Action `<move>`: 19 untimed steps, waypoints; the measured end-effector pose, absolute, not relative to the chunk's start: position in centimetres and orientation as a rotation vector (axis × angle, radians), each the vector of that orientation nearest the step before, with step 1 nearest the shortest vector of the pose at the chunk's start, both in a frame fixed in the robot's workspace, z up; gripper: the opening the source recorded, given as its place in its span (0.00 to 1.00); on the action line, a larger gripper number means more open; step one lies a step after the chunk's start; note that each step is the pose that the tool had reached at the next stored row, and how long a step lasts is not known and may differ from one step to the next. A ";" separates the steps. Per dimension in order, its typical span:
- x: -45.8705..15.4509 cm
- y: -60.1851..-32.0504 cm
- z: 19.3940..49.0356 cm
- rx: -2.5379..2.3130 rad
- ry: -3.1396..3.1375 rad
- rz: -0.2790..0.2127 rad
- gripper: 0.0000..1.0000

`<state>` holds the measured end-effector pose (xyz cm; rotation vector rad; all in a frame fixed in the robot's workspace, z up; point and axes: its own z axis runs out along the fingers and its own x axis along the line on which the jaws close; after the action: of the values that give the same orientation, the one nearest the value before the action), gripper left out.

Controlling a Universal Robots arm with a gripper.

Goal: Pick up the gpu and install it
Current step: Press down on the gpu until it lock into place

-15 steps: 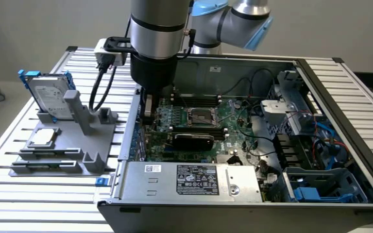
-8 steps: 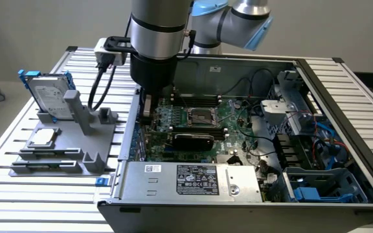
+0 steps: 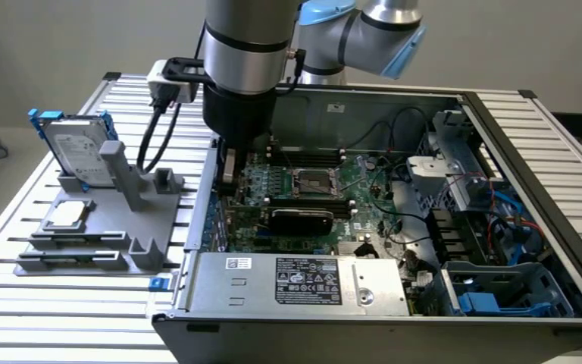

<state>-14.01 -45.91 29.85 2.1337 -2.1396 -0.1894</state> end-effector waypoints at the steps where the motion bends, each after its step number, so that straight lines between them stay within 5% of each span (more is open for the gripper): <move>1: -14.0 -45.9 29.8 2.133 -2.140 -0.190 0.11; 19: -11.7 -45.9 31.0 2.129 -2.140 -0.197 0.11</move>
<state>-11.70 -45.90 31.01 2.1285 -2.1400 -0.1970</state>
